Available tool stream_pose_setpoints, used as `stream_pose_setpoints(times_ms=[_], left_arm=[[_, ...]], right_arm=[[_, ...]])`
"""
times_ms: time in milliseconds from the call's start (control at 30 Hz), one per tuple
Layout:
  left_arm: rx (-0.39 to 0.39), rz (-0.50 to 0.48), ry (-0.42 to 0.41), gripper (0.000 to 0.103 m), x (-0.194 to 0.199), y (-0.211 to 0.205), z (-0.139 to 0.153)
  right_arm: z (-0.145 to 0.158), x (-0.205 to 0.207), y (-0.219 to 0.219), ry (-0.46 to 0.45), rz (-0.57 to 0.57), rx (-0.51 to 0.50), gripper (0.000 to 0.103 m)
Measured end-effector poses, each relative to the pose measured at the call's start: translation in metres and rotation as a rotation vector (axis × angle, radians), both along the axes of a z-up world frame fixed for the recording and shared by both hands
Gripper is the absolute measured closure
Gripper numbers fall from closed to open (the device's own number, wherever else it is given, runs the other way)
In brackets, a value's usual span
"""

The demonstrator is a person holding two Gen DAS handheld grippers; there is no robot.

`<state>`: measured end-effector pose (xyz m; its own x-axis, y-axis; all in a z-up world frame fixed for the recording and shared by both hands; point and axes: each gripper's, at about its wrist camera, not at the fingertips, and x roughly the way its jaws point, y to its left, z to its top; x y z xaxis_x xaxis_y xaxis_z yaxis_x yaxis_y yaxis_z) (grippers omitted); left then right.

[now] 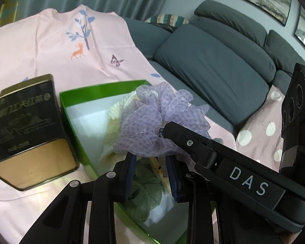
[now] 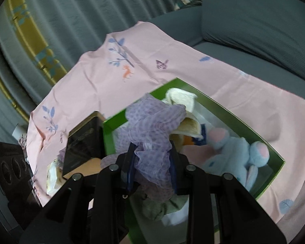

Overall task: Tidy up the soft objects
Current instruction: 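Carry the bath puff into the green box and open the right gripper, then move the right gripper back to the mauve knit cloth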

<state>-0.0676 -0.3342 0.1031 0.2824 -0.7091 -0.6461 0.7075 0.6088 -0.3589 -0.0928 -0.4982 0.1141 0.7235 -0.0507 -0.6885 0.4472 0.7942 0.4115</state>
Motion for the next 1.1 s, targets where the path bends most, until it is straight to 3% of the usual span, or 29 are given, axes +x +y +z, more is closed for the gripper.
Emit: stream_pose_setpoints(times_ms=[267,700,800,833,1000,1100], left_arm=[[0.075,0.002,0.006,0.073,0.002,-0.013,-0.011],[0.084,0.019,0.008,0.073,0.004,-0.006,-0.006],[0.085,0.034,0.0,0.07,0.002,0.004,0.0],[0.084,0.04,-0.007,0.067,0.001,0.008,0.002],[0.054,0.084,-0.038,0.037,-0.002,0.04,0.017],[0.031,0.115,-0.048,0.027,-0.002,0.061,0.027]], right_arm=[[-0.012,0.006,-0.006,0.074,-0.048,-0.011,0.074],[-0.012,0.01,-0.003,0.105,-0.054,-0.053,0.072],[-0.01,0.01,0.0,0.101,-0.046,-0.057,0.06],[-0.008,0.009,0.001,0.1,-0.045,-0.064,0.052],[0.007,-0.001,0.009,0.051,-0.056,-0.119,0.025],[0.017,-0.007,0.013,0.022,-0.064,-0.14,0.018]])
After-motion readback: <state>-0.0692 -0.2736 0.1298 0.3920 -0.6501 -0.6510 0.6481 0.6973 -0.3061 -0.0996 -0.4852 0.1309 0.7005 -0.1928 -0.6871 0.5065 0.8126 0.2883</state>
